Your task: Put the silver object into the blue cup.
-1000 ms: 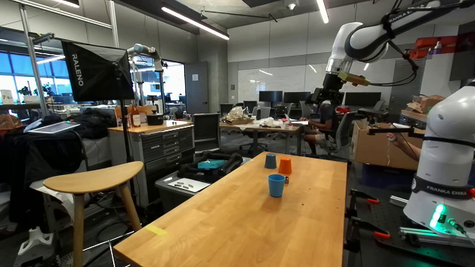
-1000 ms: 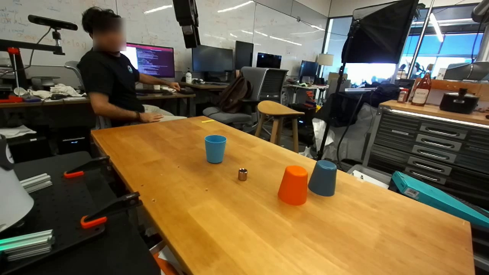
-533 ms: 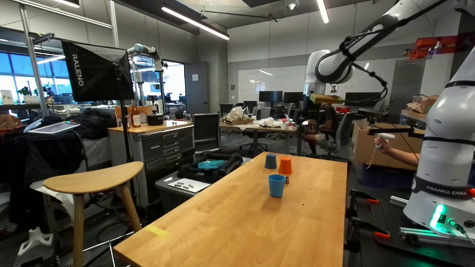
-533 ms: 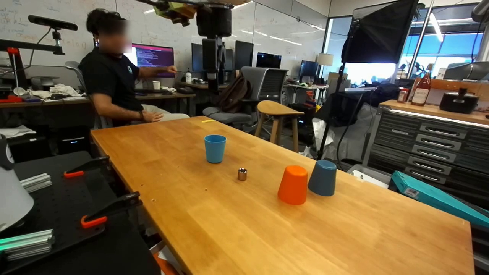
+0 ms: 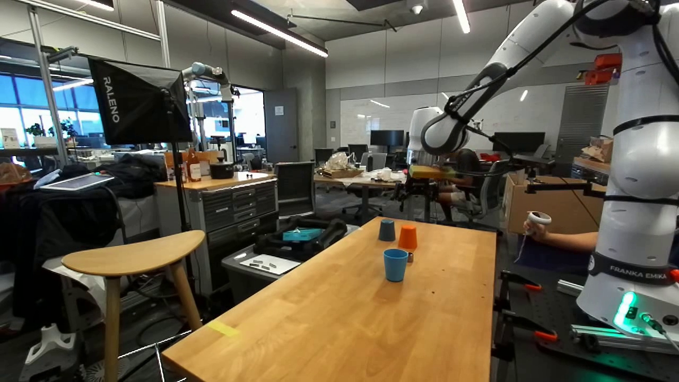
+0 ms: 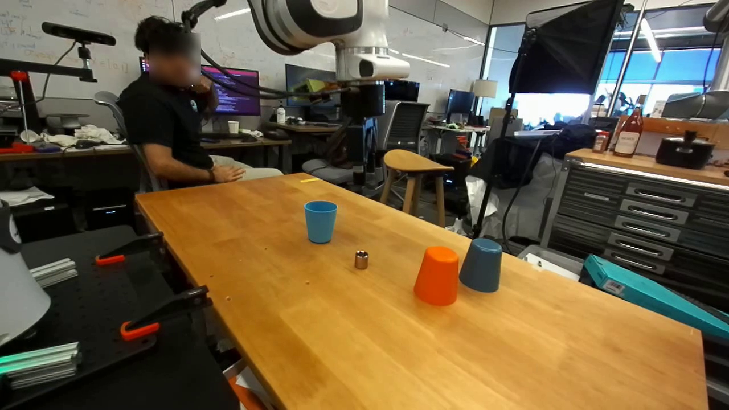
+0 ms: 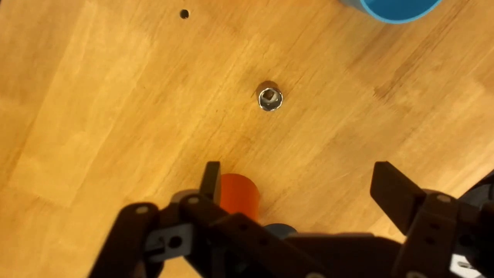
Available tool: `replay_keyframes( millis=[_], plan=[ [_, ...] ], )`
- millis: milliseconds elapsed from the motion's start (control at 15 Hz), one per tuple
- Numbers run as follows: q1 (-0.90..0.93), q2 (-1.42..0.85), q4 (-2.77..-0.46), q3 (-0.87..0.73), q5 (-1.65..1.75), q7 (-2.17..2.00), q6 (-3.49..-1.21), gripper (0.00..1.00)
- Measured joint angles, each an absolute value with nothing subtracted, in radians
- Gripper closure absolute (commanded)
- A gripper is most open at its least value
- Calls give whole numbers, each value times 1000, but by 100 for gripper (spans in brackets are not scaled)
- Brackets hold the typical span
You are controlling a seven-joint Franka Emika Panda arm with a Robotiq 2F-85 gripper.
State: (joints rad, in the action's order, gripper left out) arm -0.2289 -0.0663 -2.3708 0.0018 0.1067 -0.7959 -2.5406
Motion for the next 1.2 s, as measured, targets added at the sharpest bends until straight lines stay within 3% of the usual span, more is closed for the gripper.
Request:
replay_keyframes(
  millis=[600,1067,1133,1200],
  plan=[
    [-86,-407,-2187,-131,145,-921,-2584,0],
    [-63,-540,-2126,-149,109,-920,-2583,0],
    [-63,-549,-2125,-149,102,-920,-2583,5],
    [-62,-557,-2124,-149,94,-920,-2582,25]
  ],
)
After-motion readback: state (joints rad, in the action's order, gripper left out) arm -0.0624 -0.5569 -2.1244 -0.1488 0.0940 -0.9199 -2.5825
